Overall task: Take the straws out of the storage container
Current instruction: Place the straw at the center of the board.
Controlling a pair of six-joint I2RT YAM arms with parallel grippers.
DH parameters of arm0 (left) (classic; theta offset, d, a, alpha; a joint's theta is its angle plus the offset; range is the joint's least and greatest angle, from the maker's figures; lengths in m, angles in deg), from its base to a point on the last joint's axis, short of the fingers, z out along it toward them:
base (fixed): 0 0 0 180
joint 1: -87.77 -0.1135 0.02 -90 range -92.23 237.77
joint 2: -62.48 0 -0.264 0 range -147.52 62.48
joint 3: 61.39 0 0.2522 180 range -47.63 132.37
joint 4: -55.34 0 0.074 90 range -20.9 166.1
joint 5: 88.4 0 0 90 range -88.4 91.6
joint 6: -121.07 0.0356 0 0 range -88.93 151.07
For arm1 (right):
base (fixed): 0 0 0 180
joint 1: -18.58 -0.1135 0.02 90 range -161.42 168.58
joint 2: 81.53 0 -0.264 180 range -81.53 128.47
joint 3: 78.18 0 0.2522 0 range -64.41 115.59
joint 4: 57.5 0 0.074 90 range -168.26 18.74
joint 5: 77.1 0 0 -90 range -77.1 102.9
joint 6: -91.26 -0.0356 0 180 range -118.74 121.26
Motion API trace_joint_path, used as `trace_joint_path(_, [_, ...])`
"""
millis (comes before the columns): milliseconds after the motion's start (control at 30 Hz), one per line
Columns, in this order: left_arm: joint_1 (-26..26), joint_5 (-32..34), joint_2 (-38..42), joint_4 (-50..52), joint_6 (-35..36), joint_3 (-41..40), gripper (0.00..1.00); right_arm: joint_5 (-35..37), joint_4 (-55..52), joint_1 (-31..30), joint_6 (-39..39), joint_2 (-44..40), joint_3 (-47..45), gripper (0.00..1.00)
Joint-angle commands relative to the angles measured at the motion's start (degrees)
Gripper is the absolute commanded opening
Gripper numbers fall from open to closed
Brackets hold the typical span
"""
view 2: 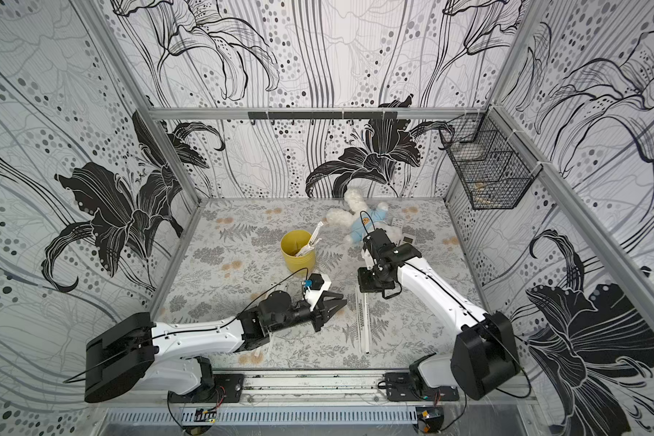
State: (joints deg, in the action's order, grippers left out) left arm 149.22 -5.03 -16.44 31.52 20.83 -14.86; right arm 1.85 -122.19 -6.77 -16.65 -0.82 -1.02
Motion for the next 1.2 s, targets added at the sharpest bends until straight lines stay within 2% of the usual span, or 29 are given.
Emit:
trace_joint_path(0, [0.1, -0.8, -0.3, -0.4, 2.0, 2.1, 0.25, -3.3, -0.7, 1.1, 3.4, 3.1, 2.1, 0.02])
trace_joint_path(333, [-0.8, 5.2, 3.7, -0.8, 3.9, -1.2, 0.26, -4.2, -0.4, 4.3, 6.5, 8.1, 3.7, 0.08])
trace_joint_path(433, [-1.2, 7.6, 4.4, 1.6, 4.5, -0.7, 0.26, -3.8, -0.1, 4.6, 6.8, 8.8, 3.4, 0.18])
trace_joint_path(533, [-1.5, 8.5, 5.4, 3.5, 5.1, -0.6, 0.26, -4.6, 1.0, 4.9, 6.8, 8.8, 2.5, 0.24])
trace_joint_path(767, [-1.9, 9.3, 6.6, 3.4, 5.1, -1.0, 0.26, -5.6, 1.8, 4.9, 6.5, 7.8, 2.4, 0.24])
trace_joint_path(900, [-2.9, 11.9, 8.1, 3.9, 4.9, -1.0, 0.26, -5.1, 4.7, 4.8, 4.6, 4.2, 3.3, 0.24])
trace_joint_path(1167, [-7.6, 15.4, 12.1, 10.0, 6.1, 4.0, 0.27, -3.9, 23.8, 2.2, 3.4, -8.3, 1.6, 0.34])
